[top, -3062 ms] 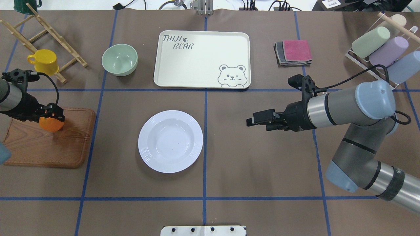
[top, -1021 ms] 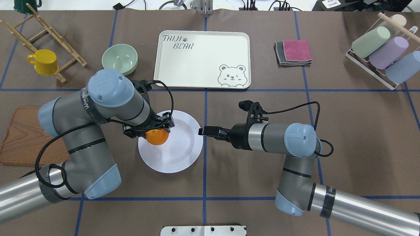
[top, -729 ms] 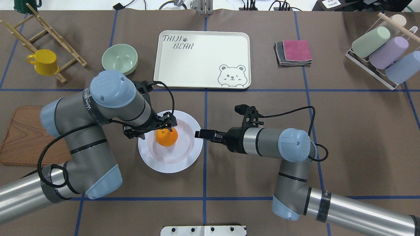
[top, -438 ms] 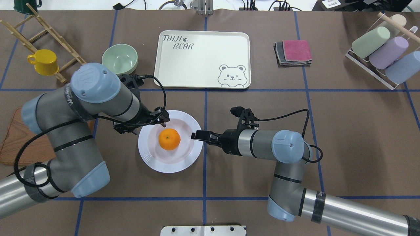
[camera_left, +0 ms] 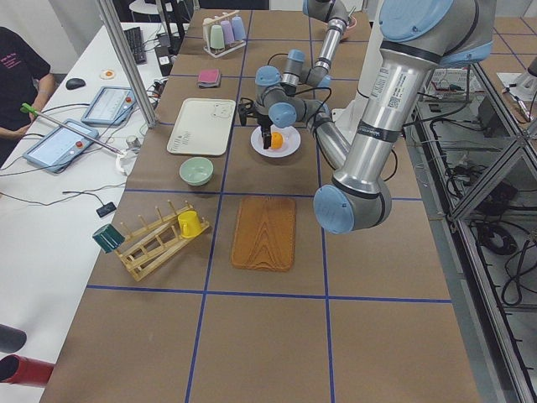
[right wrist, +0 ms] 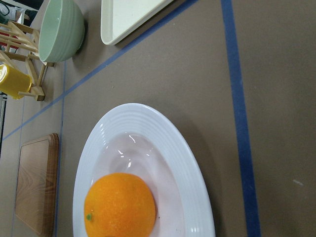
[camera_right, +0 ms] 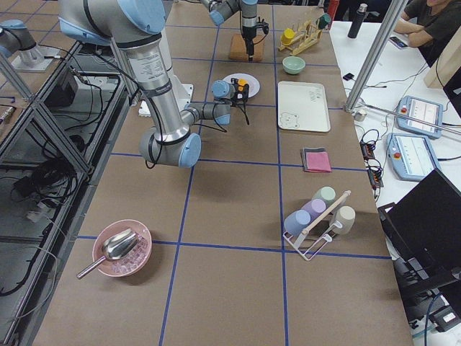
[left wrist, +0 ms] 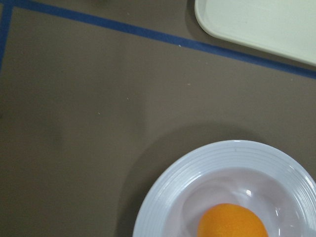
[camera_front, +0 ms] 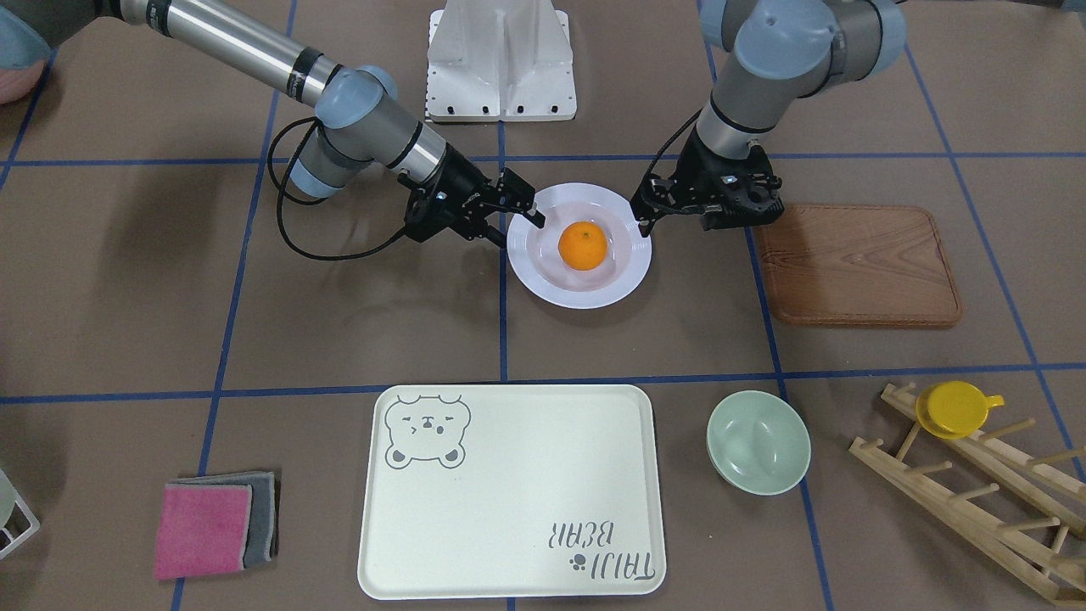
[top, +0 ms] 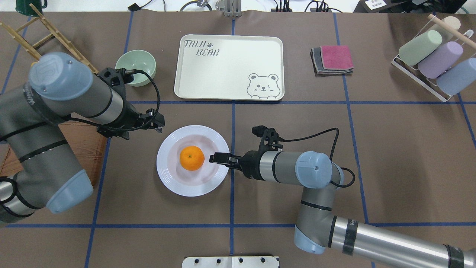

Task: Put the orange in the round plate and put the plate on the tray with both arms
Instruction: 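Release the orange and withdraw the left gripper while the right gripper grips the plate rim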

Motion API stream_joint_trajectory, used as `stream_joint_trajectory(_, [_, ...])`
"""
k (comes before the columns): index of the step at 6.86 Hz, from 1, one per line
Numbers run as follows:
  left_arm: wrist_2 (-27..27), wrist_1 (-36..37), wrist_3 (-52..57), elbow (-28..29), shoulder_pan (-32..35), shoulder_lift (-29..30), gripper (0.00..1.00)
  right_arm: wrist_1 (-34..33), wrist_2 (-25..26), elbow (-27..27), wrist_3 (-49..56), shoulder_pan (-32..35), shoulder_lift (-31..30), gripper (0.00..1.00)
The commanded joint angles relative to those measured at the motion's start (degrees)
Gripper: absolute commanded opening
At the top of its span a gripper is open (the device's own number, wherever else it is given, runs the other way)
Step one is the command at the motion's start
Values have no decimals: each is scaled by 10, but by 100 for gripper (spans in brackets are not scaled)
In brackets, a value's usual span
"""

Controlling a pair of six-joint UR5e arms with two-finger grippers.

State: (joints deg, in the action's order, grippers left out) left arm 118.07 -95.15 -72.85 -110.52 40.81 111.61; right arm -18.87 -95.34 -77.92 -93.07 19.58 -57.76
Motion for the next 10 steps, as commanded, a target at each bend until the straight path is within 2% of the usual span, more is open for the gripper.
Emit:
stream_joint_trajectory(1, [65,0,61,-4,60,-29,98,1,4,3,-1,-3,9,54])
stream_joint_trajectory(2, [67,0,82,-4,71,-36,97,4,3,1,-3,-3,9,22])
stream_joint_trajectory(3, [67,0,101,-5,83,-45,97,8,2,-7,-19,-2,11,0])
stream_joint_trajectory(5, [67,1,124,-4,101,-53,97,15,3,-21,-46,5,19,0])
stream_joint_trajectory(7, [96,1,147,-4,125,-61,97,45,9,-21,-70,5,25,0])
stream_joint_trajectory(10, [96,1,219,-1,160,-83,97,96,91,-21,-150,8,29,0])
